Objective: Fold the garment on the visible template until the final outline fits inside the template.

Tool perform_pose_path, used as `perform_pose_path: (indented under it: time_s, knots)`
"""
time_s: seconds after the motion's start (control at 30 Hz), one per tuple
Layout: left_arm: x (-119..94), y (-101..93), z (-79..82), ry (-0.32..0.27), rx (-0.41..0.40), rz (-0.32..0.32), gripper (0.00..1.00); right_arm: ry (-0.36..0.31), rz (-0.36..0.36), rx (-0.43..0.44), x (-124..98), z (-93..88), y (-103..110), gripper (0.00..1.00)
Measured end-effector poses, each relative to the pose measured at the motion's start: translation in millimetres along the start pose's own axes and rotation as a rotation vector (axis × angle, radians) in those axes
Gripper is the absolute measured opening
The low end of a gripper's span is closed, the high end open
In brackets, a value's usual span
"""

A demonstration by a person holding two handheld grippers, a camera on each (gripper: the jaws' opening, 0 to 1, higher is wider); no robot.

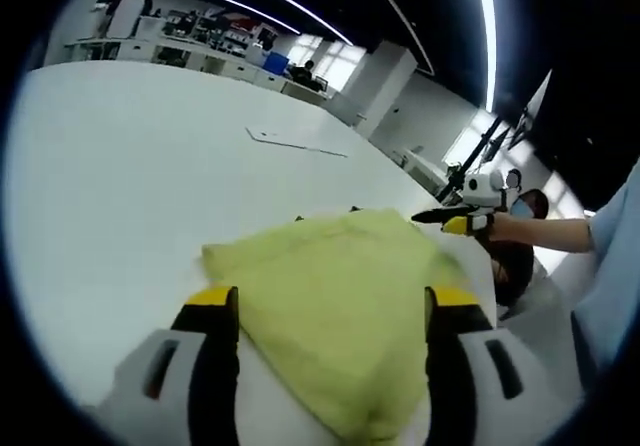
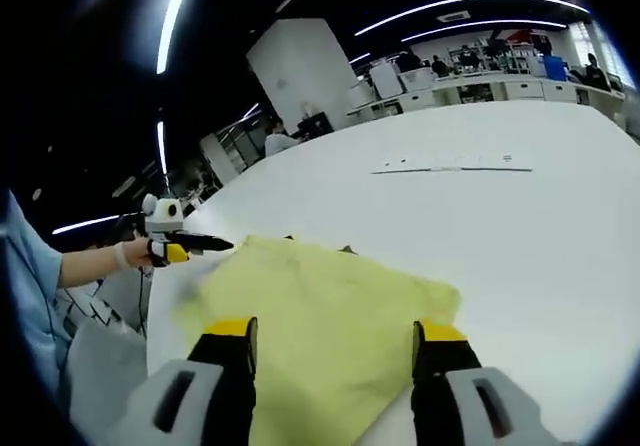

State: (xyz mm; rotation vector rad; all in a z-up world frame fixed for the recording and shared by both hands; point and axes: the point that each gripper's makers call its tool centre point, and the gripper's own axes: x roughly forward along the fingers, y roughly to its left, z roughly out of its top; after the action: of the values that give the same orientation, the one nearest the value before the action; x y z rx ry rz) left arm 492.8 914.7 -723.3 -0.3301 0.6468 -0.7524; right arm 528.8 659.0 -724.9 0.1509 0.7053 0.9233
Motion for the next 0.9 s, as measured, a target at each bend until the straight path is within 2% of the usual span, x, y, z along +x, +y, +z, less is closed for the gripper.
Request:
perform_pose_path:
  time_s: [0.1, 0.23, 0.37, 0.67, 0.9]
  knots:
    - [-6, -2.0, -5.6, 0.01, 0.013, 0.013, 0.72, 0.019, 0.001, -0.028, -3, -4.7, 3, 0.62]
    - [-15, -10.7, -17.0, 0.057, 0.082, 0.022, 0.71, 0.045, -0.005, -0.077, -10, -10.2, 6, 0.62]
    - [-24, -16.5, -27.9, 0.096, 0.118, 0.028, 0.71, 0.054, -0.006, -0.099, -17, -13.2, 9, 0.62]
    - [-41, -20.1, -55.8, 0.117, 0.076, 0.027, 0.68, 0.073, -0.016, -0.135, -42, -27.4, 16, 0.61]
    - [-51, -28.4, -69.3, 0.143, 0.074, 0.019, 0.67, 0.088, -0.03, -0.127, -60, -44.9, 20, 0.61]
